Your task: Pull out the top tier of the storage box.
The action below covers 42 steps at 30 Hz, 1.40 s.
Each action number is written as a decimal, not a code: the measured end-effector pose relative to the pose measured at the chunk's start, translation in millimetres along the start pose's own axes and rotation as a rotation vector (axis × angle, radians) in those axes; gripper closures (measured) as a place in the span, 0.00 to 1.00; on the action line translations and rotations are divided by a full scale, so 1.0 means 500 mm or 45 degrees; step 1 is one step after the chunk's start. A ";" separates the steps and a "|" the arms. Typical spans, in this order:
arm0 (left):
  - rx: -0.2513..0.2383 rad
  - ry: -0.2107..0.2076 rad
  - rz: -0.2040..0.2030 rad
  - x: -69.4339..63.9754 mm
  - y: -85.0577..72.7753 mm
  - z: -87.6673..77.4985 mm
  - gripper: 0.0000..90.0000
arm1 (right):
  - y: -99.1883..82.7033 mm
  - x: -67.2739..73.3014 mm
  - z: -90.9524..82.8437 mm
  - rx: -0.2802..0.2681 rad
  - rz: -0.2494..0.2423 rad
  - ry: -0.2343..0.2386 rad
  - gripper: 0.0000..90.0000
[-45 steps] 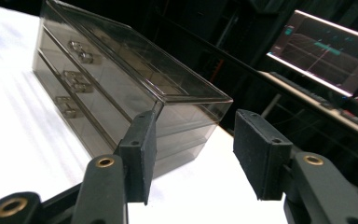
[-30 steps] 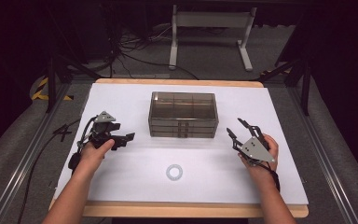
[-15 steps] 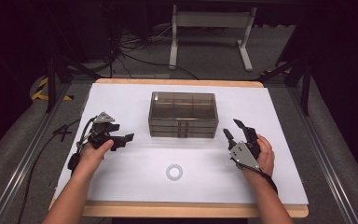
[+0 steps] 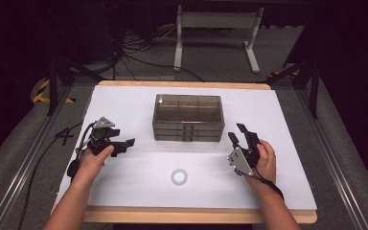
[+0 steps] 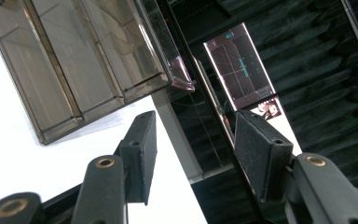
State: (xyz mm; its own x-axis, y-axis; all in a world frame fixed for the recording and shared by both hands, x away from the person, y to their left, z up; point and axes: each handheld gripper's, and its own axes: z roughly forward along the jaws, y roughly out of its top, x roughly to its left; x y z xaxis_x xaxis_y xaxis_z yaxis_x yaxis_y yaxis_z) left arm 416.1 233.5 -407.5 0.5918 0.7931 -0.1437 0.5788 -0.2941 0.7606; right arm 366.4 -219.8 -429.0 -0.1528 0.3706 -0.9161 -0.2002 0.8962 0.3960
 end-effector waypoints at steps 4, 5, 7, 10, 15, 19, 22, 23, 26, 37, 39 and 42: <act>0.003 0.006 -0.006 0.004 -0.004 -0.004 0.27 | 0.011 0.007 0.004 0.030 -0.069 -0.015 0.57; -0.002 0.008 -0.015 0.005 -0.004 -0.006 0.27 | 0.014 0.008 0.004 0.043 -0.085 -0.022 0.59; -0.007 0.010 -0.016 0.006 -0.005 -0.006 0.27 | 0.019 0.012 0.004 0.083 -0.121 -0.039 0.60; 0.002 0.015 -0.020 0.008 -0.009 -0.006 0.27 | 0.027 0.015 0.004 0.127 -0.161 -0.070 0.60; 0.001 0.024 -0.031 0.007 -0.012 -0.005 0.27 | 0.038 0.025 0.007 0.182 -0.248 -0.092 0.60; 0.014 0.029 -0.008 -0.001 -0.015 0.006 0.27 | 0.048 0.031 0.008 0.244 -0.302 -0.121 0.61; 0.009 0.033 -0.019 -0.001 -0.016 0.008 0.27 | 0.057 0.031 0.010 0.282 -0.336 -0.139 0.61; 0.010 0.032 -0.020 0.001 -0.015 0.007 0.27 | 0.058 0.033 0.010 0.291 -0.339 -0.143 0.61; 0.001 0.038 -0.029 0.004 -0.015 0.008 0.27 | 0.065 0.040 0.010 0.323 -0.374 -0.142 0.61; -0.013 0.039 -0.035 0.005 -0.004 0.019 0.27 | 0.093 0.055 0.013 0.384 -0.445 -0.157 0.61; -0.012 0.037 -0.032 0.007 -0.003 0.022 0.28 | 0.102 0.061 0.014 0.374 -0.449 -0.155 0.62; -0.007 0.036 -0.037 0.007 -0.003 0.024 0.28 | 0.112 0.064 0.016 0.366 -0.450 -0.156 0.62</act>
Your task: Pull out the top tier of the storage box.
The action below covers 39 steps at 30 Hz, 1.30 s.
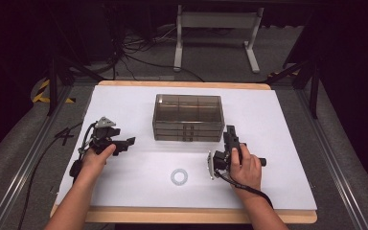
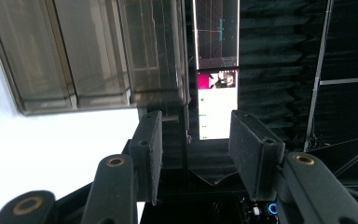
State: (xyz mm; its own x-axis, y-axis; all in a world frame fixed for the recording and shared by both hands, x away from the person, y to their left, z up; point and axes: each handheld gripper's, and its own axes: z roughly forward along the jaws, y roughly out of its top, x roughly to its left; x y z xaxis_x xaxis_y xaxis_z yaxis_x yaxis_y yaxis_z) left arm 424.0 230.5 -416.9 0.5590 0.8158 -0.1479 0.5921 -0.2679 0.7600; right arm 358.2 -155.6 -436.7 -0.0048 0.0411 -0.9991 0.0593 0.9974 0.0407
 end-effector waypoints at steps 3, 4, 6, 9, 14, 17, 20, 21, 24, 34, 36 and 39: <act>-0.003 -0.001 -0.001 0.001 0.000 -0.001 0.28 | 0.012 -0.002 0.002 -0.003 -0.005 0.009 0.62; -0.004 -0.002 0.002 0.002 0.000 -0.002 0.28 | 0.016 -0.001 0.003 -0.008 -0.002 0.009 0.62; 0.002 0.002 0.001 0.002 0.000 -0.004 0.28 | 0.023 -0.001 0.004 -0.012 -0.012 0.011 0.63; -0.004 0.007 -0.002 0.003 -0.001 -0.005 0.28 | 0.031 0.000 0.005 -0.035 -0.014 0.008 0.63; -0.008 0.006 -0.009 0.004 -0.002 -0.006 0.28 | 0.047 -0.001 0.008 -0.054 0.004 0.017 0.63; -0.007 0.007 -0.005 0.005 -0.003 -0.007 0.28 | 0.063 -0.003 0.008 -0.081 -0.001 0.016 0.63; -0.010 0.005 -0.008 0.007 -0.004 -0.009 0.28 | 0.078 -0.004 0.009 -0.096 -0.004 0.024 0.64; -0.009 0.007 -0.009 0.007 -0.005 -0.009 0.28 | 0.084 -0.003 0.010 -0.103 0.007 0.023 0.64; -0.010 0.007 -0.012 0.009 -0.006 -0.009 0.28 | 0.098 -0.005 0.012 -0.126 -0.006 0.032 0.64; -0.009 0.010 -0.016 0.011 -0.007 -0.012 0.28 | 0.133 0.004 0.016 -0.186 0.022 0.066 0.65; -0.010 0.007 -0.017 0.011 -0.007 -0.012 0.28 | 0.137 0.007 0.018 -0.203 0.022 0.083 0.65; -0.008 0.006 -0.017 0.010 -0.007 -0.012 0.28 | 0.140 0.010 0.024 -0.199 0.029 0.101 0.67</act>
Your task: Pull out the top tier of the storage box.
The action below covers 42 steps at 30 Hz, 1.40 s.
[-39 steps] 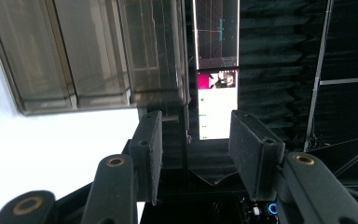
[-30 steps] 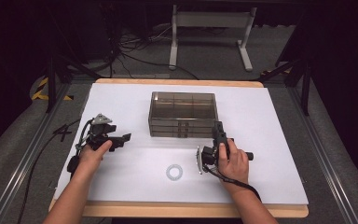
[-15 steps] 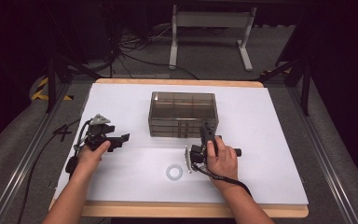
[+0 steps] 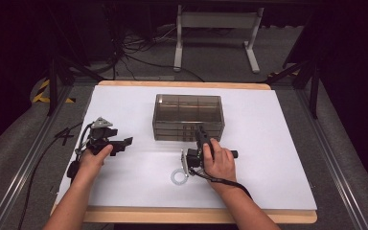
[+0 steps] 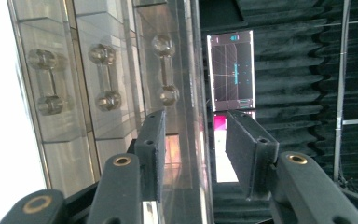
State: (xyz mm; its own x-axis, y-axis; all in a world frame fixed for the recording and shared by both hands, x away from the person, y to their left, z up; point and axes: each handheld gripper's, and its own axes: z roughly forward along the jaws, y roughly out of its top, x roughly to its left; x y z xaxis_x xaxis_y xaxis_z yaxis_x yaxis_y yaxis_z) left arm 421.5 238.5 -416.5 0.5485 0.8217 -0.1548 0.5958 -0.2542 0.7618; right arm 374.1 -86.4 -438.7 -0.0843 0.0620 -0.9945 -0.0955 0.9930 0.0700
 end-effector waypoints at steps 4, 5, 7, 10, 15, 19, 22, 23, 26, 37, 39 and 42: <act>0.001 0.000 0.002 0.000 0.000 0.001 0.28 | 0.007 0.006 0.003 -0.011 0.001 0.010 0.69; 0.001 0.000 0.002 0.000 0.000 0.001 0.27 | 0.007 0.006 0.003 -0.011 0.001 0.010 0.69; 0.005 -0.003 0.003 0.000 0.000 0.000 0.28 | 0.013 0.007 0.003 -0.012 -0.011 0.017 0.71; 0.003 -0.004 0.002 -0.001 0.000 0.000 0.27 | 0.017 0.008 0.005 -0.015 -0.010 0.018 0.72; 0.000 -0.006 0.006 0.000 0.001 0.000 0.28 | 0.029 0.011 0.007 -0.030 -0.030 0.021 0.77; -0.002 -0.008 0.001 -0.001 0.000 -0.001 0.27 | 0.033 0.013 0.009 -0.028 -0.039 0.045 0.80; -0.003 -0.010 0.000 -0.001 0.001 -0.001 0.27 | 0.034 0.015 0.012 -0.016 -0.053 0.051 0.86; -0.003 -0.011 0.000 -0.001 0.001 -0.001 0.27 | 0.035 0.014 0.012 -0.013 -0.065 0.052 0.87; -0.002 -0.009 0.003 -0.002 0.001 -0.001 0.28 | 0.036 0.016 0.013 0.002 -0.082 0.055 0.90; -0.008 -0.005 0.009 -0.004 0.001 -0.001 0.27 | 0.042 0.022 0.014 0.030 -0.116 0.030 0.90; -0.007 -0.005 0.011 -0.004 0.002 -0.001 0.27 | 0.042 0.022 0.013 0.031 -0.115 0.031 0.90; -0.009 -0.002 0.009 -0.004 0.001 -0.001 0.27 | 0.043 0.022 0.012 0.034 -0.131 0.028 0.90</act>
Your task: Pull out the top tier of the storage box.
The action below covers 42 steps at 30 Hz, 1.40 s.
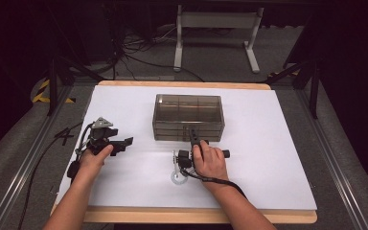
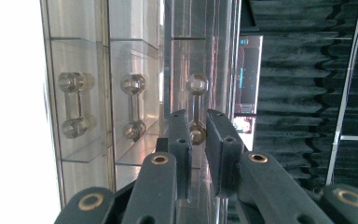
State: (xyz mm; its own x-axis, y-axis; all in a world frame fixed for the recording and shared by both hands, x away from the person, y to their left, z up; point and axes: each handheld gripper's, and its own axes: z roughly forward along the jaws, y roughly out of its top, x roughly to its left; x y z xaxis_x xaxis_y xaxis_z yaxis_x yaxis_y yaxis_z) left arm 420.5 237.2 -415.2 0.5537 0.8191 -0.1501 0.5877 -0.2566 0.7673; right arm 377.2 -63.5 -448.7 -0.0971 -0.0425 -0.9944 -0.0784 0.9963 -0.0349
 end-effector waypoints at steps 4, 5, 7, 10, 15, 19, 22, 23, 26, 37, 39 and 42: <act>-0.002 0.000 -0.001 0.002 0.000 -0.001 0.27 | 0.000 -0.001 0.000 0.001 0.001 0.003 0.91; -0.003 -0.003 -0.001 0.002 0.000 -0.001 0.27 | 0.000 -0.001 -0.001 0.000 0.004 0.006 0.91; -0.004 -0.004 0.002 0.002 0.000 -0.001 0.27 | 0.000 -0.002 -0.003 -0.003 0.003 0.010 0.91; 0.000 0.000 0.002 0.001 0.001 -0.001 0.27 | 0.000 -0.003 -0.007 -0.004 0.002 0.018 0.91; -0.008 -0.002 0.002 0.000 0.002 0.000 0.27 | 0.000 -0.003 -0.014 -0.005 0.008 0.024 0.91; 0.008 -0.007 0.007 -0.002 0.002 0.004 0.27 | -0.001 -0.001 -0.023 -0.010 0.013 0.018 0.91; 0.004 -0.006 0.007 -0.003 0.002 0.005 0.27 | -0.002 0.000 -0.030 -0.011 0.009 0.017 0.91; 0.004 -0.006 0.007 -0.003 0.002 0.005 0.27 | -0.002 0.000 -0.030 -0.011 0.009 0.017 0.91; 0.004 -0.005 0.008 -0.003 0.003 0.005 0.27 | -0.002 0.000 -0.033 -0.020 0.009 0.014 0.90; 0.009 -0.009 0.015 -0.004 0.007 0.011 0.27 | -0.011 0.003 -0.034 -0.020 0.050 0.009 0.74; 0.006 -0.008 0.015 -0.006 0.009 0.014 0.27 | -0.018 0.001 -0.036 -0.031 0.066 0.002 0.72; 0.011 -0.012 0.022 -0.006 0.012 0.017 0.27 | -0.027 -0.001 -0.039 -0.032 0.087 0.005 0.71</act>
State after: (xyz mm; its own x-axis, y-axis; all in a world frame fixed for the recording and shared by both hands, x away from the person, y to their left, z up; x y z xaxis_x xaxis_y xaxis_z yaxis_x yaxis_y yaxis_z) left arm 427.6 228.7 -415.3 0.5694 0.8096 -0.1426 0.5829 -0.2753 0.7645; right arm 358.8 -78.3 -445.9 -0.1071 0.0250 -0.9939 -0.0962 0.9947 0.0353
